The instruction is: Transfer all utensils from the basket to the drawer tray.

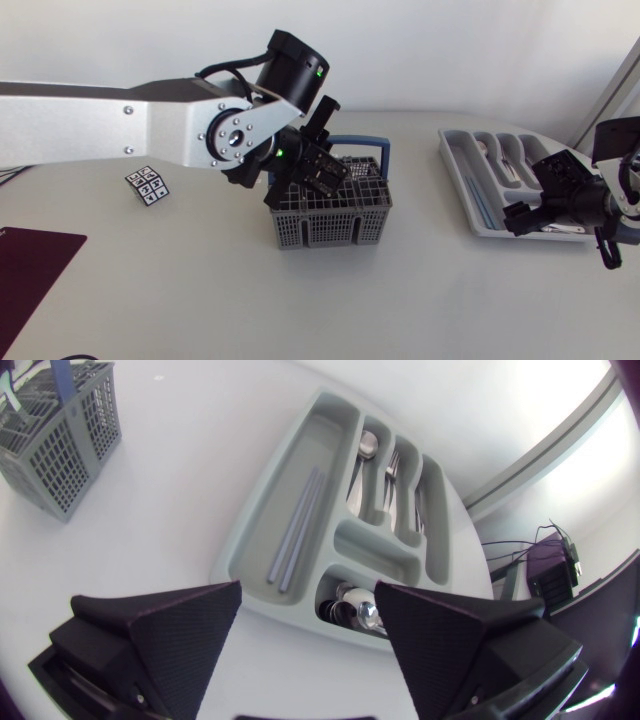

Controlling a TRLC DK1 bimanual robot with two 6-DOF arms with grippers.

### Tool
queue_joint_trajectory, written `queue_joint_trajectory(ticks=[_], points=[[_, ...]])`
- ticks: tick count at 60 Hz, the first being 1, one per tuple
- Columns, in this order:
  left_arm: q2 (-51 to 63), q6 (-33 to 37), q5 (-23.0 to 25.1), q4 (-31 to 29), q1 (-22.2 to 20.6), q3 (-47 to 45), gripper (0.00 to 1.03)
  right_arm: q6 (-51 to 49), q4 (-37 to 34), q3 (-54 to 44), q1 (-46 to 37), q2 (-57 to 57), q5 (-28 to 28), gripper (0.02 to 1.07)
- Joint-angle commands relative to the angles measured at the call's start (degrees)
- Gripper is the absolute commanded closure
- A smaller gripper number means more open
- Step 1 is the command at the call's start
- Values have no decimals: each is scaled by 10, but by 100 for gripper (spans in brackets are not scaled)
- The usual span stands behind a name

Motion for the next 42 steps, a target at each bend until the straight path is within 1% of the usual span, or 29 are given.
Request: queue_joint_trajectory(ticks=[1, 26, 42], points=[[-17, 20, -4, -5, -9, -20, 100, -4, -7, -20, -3, -9, -5, 11], [-77, 24, -12, -1, -11, -62, 100, -5, -16, -33, -3, -35, -8, 11], [-125, 23, -13, 10, -11, -92, 100, 3, -23, -42, 11, -55, -2, 11]])
